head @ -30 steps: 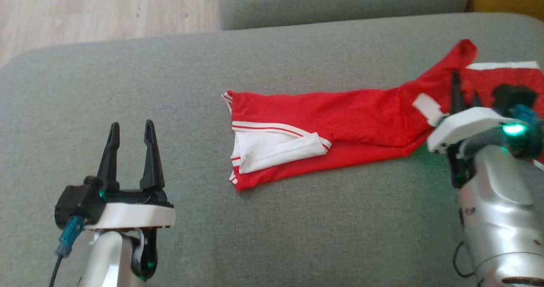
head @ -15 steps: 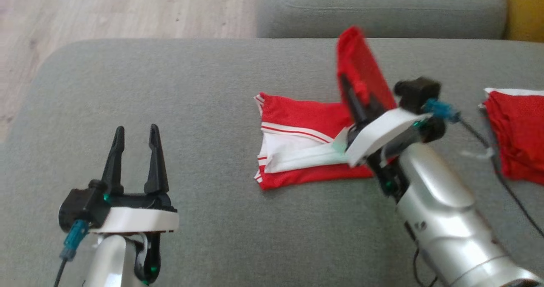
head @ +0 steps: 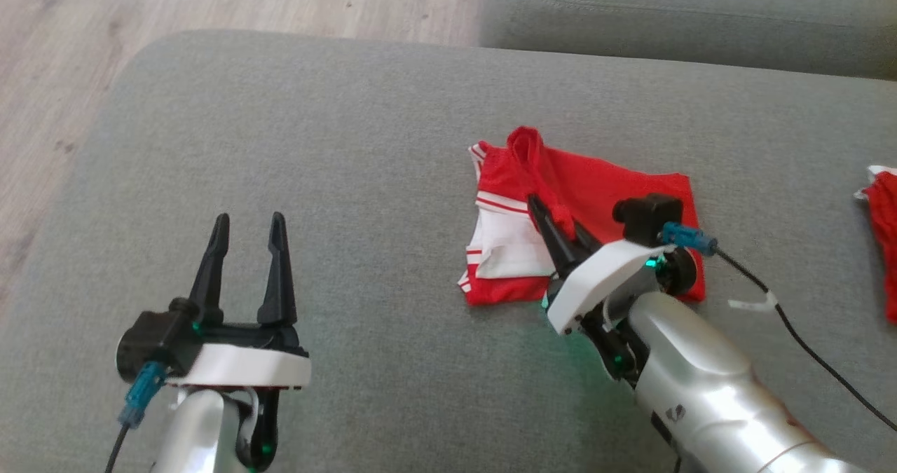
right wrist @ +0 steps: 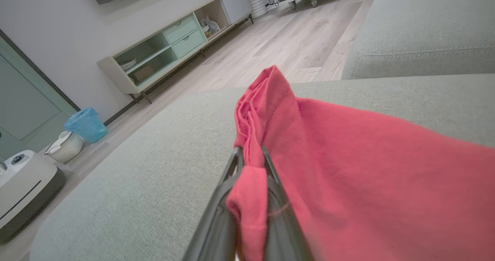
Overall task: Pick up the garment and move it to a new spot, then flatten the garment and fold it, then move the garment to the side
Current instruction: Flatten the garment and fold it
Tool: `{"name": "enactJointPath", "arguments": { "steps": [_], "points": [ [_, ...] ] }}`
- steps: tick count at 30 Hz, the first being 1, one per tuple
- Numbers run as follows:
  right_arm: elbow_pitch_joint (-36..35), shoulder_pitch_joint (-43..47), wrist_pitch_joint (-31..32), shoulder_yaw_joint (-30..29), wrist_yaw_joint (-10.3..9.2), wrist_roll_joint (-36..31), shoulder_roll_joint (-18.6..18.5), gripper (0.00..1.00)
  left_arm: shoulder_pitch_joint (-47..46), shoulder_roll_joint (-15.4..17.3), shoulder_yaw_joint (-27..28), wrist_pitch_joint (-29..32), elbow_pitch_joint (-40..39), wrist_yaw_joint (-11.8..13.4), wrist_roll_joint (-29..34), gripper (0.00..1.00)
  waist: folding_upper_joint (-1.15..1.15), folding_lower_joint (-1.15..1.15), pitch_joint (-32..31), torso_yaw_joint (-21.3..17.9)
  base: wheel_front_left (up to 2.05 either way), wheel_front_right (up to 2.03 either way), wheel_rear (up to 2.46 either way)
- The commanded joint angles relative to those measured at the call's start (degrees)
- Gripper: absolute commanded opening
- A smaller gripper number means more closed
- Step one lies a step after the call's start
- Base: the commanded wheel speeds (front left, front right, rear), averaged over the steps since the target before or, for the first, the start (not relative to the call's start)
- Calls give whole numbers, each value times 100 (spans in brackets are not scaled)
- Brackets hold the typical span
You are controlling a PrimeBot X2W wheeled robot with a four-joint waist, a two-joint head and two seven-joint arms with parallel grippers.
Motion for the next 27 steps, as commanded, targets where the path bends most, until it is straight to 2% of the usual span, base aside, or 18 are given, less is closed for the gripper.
{"name": "enactJointPath", "arguments": {
  "steps": [1,8,9,10,11,15,19,22,27],
  "points": [
    [-42,-109,-136,170,-4,59,96,0,-223,27,108,-29,-159,9,6,100,0,0,29,72,0,0,0],
    [167,-185,-249,468,-4,258,96,0,-263,27,53,-29,-123,9,-41,100,0,0,104,187,0,0,0],
    [180,-194,-258,501,-4,295,96,22,-263,27,50,-29,-117,9,-46,100,0,0,113,194,0,0,0],
    [146,-191,-265,558,-4,350,96,83,-263,27,49,-29,-110,9,-52,100,0,0,120,200,0,0,0],
    [66,-158,-270,604,-4,491,96,100,-262,27,50,-29,-104,9,-57,100,0,0,126,202,0,0,0],
    [-513,-191,-280,807,-4,1003,96,100,-259,27,90,-29,-87,9,-64,100,0,0,147,133,0,0,0],
    [-797,-331,-281,572,-4,959,96,100,-278,27,177,-29,-122,9,-46,100,0,0,122,-51,0,0,0],
    [-874,-430,-282,121,-4,456,96,100,-287,27,246,-29,-207,9,-47,100,0,0,89,-230,0,0,0],
    [-1031,-316,-282,-1115,-4,-1057,96,100,-249,27,344,-29,-351,9,-73,100,0,0,15,-569,0,0,0]
  ]
}}
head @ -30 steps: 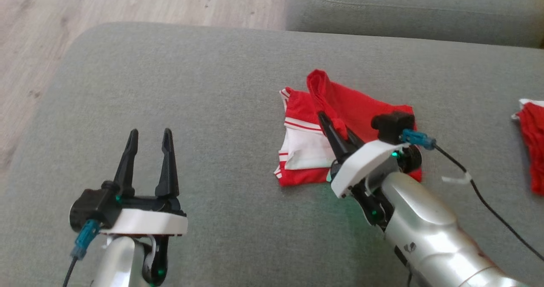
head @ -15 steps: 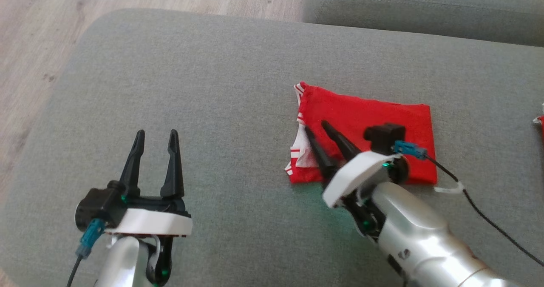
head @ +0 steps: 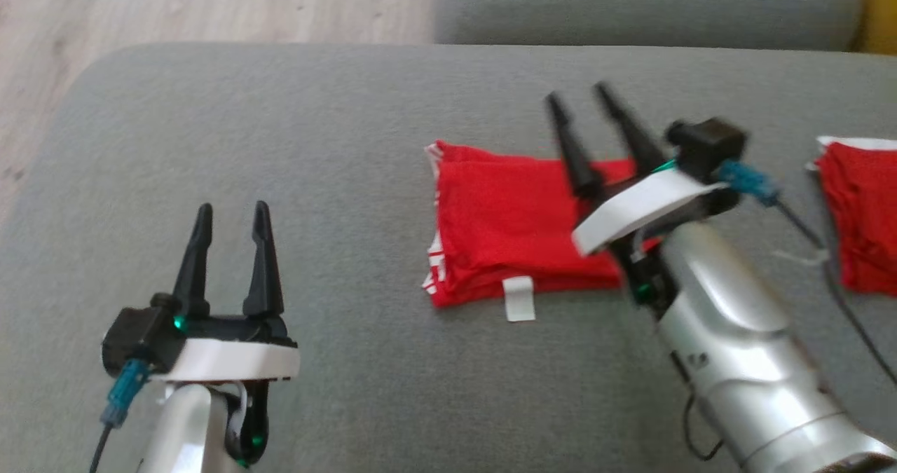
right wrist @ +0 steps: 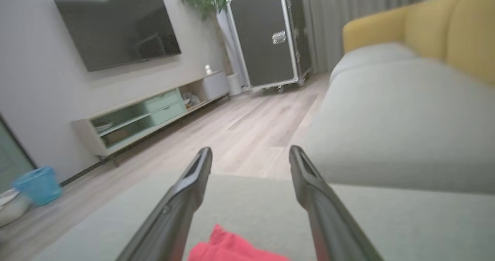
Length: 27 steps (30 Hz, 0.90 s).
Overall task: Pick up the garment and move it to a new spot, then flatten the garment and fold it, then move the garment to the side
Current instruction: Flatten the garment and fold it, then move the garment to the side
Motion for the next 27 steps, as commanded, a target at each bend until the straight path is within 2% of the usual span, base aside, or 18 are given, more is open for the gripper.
{"name": "enactJointPath", "arguments": {
  "steps": [1,6,11,18,27],
  "points": [
    [-257,23,-67,-152,-4,-262,92,100,-207,29,217,-29,-216,9,-18,100,0,0,-57,-173,0,0,0],
    [-808,604,-67,-1365,-4,-1553,79,100,-120,29,252,-29,-304,10,-78,100,0,0,-112,-481,0,0,0],
    [-1555,1405,-67,-2139,-4,-2481,82,100,-8,29,251,-29,-337,40,-131,100,0,0,-151,-782,0,0,0],
    [-2041,2147,-67,-2355,-4,-2504,90,100,120,29,297,-29,-308,59,-122,100,0,0,-133,-1024,0,0,0],
    [-2124,2264,-68,-2258,-4,-2427,91,100,109,29,307,-29,-277,55,-113,100,0,0,-84,-1056,0,0,0]
  ]
}}
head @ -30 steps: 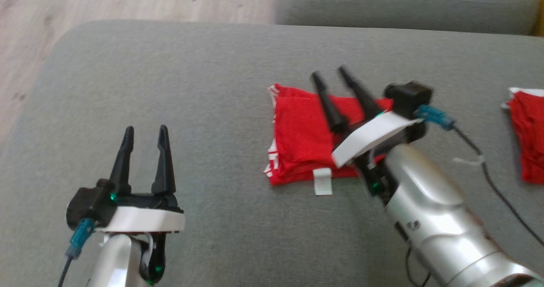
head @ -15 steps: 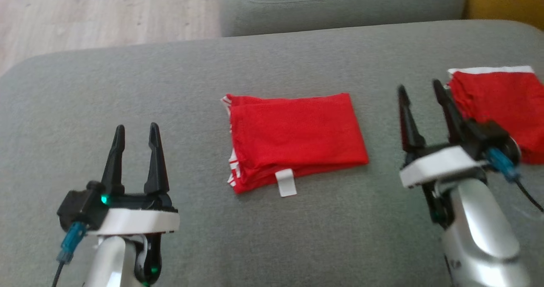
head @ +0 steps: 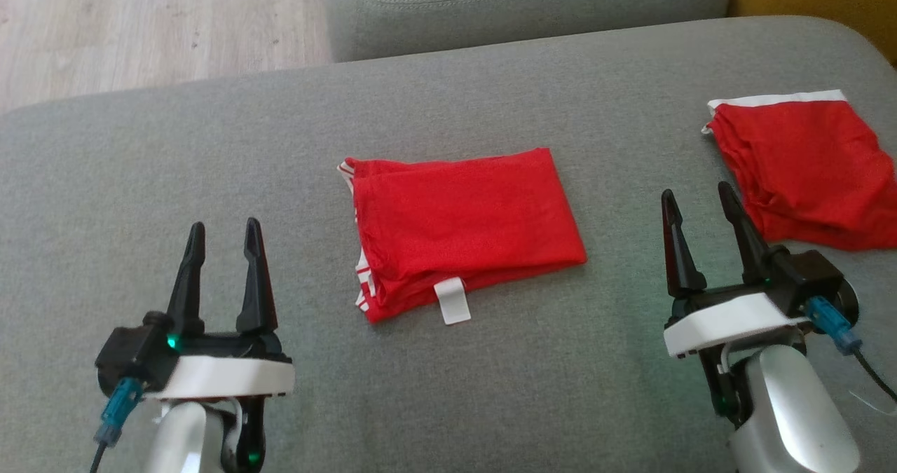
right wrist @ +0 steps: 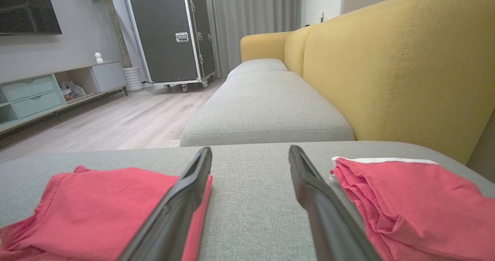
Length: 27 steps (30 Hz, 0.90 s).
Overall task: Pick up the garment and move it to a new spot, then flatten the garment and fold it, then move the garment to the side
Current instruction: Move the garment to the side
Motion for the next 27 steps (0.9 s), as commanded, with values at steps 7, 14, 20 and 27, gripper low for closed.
{"name": "enactJointPath", "arguments": {
  "steps": [7,14,20,27],
  "points": [
    [148,-402,-62,172,-4,-12,37,100,-267,29,96,-29,-139,17,0,100,0,0,208,169,0,0,0],
    [1111,-1016,279,476,-4,293,38,100,-453,29,-80,-29,-76,10,87,100,0,0,561,400,0,0,0],
    [2065,-1600,790,981,-4,1101,38,100,-609,29,-240,-29,-1,1,55,100,0,0,758,615,0,0,0],
    [2974,-2030,1073,1429,-4,1701,38,100,-735,29,-351,-29,48,-3,56,100,0,0,860,799,0,0,0]
  ]
}}
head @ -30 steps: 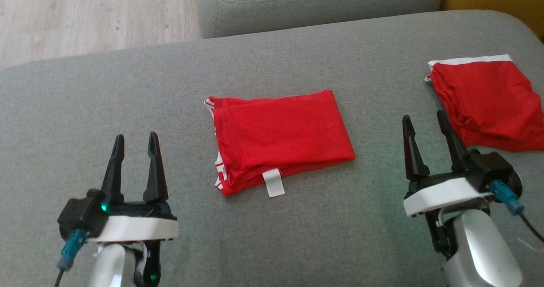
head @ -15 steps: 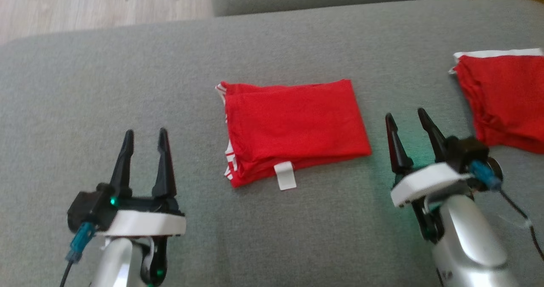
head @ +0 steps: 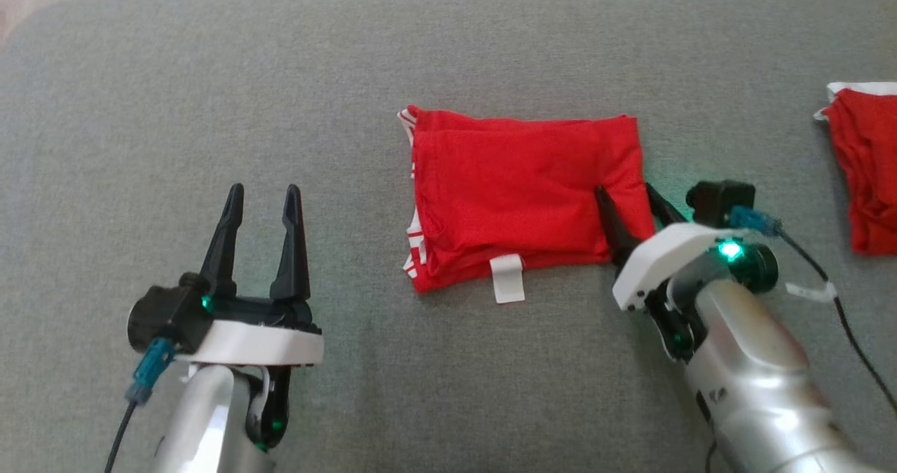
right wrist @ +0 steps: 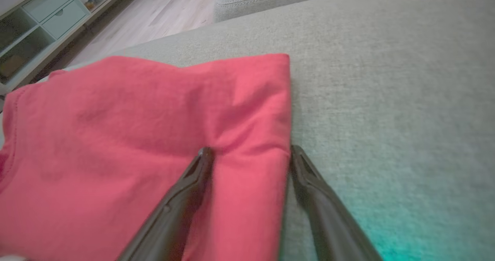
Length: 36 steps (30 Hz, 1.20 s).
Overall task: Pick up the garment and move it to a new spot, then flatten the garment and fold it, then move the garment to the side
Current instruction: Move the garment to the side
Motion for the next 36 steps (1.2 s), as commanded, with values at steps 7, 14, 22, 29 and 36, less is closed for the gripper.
{"name": "enactJointPath", "arguments": {
  "steps": [7,14,22,29,36],
  "points": [
    [522,-386,-333,711,-4,44,61,0,-204,31,203,-29,-97,-1,36,100,0,0,-80,-12,0,0,0],
    [758,-656,-886,754,-4,-623,53,0,-76,31,329,-29,-94,-5,81,100,0,0,-297,-275,0,0,0],
    [300,-716,-1061,733,-4,-1493,-371,0,110,31,478,-29,-149,-10,93,100,0,0,-592,-783,0,0,0],
    [-384,-906,-867,930,-4,-1803,-1177,0,129,31,506,-29,-274,-15,119,100,0,0,-507,-1212,0,0,0],
    [-773,-1156,-381,950,-4,-1914,-2205,0,-110,31,425,-29,-346,-19,170,100,0,0,-144,-1382,0,0,0]
  ]
}}
